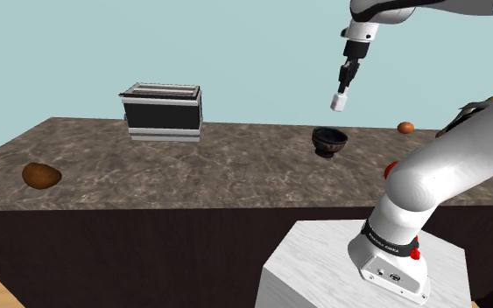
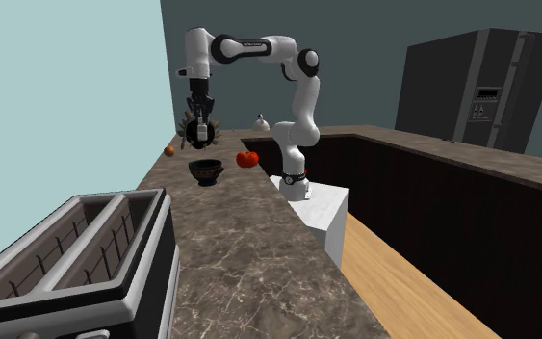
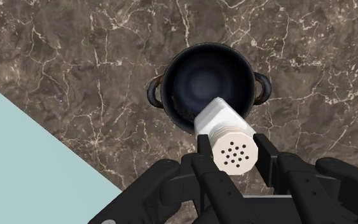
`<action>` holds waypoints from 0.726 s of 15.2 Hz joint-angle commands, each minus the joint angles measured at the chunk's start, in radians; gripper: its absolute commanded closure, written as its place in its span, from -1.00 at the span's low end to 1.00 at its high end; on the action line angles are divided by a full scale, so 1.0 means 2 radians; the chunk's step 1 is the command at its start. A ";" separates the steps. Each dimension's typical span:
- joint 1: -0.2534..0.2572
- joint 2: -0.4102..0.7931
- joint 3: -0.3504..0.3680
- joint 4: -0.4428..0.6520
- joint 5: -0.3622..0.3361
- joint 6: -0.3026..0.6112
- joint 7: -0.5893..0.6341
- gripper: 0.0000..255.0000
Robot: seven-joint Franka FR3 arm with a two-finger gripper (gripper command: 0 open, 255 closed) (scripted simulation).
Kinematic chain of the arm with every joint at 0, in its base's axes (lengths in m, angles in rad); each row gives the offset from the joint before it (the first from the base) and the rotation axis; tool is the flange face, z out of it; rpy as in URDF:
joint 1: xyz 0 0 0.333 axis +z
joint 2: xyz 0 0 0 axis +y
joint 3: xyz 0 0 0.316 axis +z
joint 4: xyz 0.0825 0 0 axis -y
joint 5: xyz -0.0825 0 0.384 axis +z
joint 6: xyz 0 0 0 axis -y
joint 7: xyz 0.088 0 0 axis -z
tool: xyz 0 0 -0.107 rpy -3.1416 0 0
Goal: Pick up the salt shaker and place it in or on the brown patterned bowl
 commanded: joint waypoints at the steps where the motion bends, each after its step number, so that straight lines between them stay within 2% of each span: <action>1: -0.001 0.000 -0.002 -0.011 -0.001 0.012 0.000 1.00; 11: -0.004 0.002 -0.012 -0.077 -0.008 0.079 0.002 1.00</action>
